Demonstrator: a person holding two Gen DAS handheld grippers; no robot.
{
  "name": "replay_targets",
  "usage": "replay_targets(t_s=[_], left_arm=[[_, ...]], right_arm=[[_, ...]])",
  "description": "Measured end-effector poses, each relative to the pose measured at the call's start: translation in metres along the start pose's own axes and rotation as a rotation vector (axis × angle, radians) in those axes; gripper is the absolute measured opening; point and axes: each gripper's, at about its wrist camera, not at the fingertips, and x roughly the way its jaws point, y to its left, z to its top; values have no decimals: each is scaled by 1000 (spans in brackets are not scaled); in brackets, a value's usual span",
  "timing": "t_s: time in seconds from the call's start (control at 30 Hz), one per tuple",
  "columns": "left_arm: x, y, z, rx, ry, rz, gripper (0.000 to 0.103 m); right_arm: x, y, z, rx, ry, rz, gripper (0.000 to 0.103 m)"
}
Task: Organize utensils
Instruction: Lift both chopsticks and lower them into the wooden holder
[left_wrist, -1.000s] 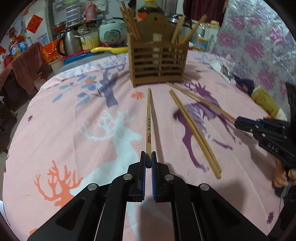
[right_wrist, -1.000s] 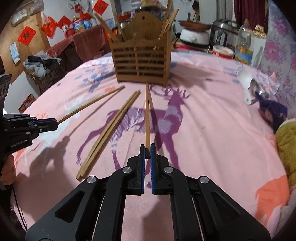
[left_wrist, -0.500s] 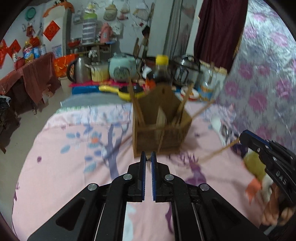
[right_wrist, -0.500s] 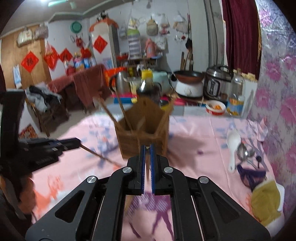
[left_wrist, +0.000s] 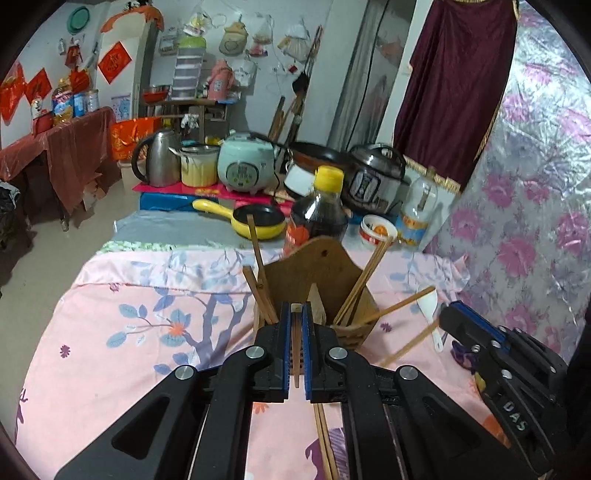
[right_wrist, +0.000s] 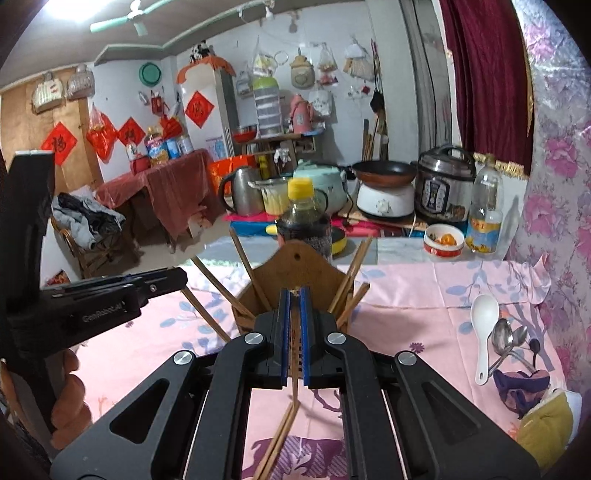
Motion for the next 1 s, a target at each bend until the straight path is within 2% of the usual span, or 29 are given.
replay_targets(t_s=[0.17, 0.3, 0.53, 0.83, 0.9, 1.0], left_arm=[[3, 3, -2, -1, 13, -15, 6], [-7, 5, 2, -12, -14, -21, 6], [-37, -10, 20, 16, -143, 7, 6], [-67, -16, 52, -28, -328, -16, 6], [-61, -18, 55, -14, -343, 21, 6], [-36, -17, 59, -12, -298, 40, 6]], right_arm=[[11, -5, -3, 18, 34, 17, 6], [-1, -6, 1, 33, 3, 32, 6], [-28, -2, 18, 28, -116, 12, 6], [-34, 1, 46, 51, -288, -32, 6], [-30, -1, 49, 57, -332, -54, 6], [-12, -5, 50, 66, -355, -83, 6]])
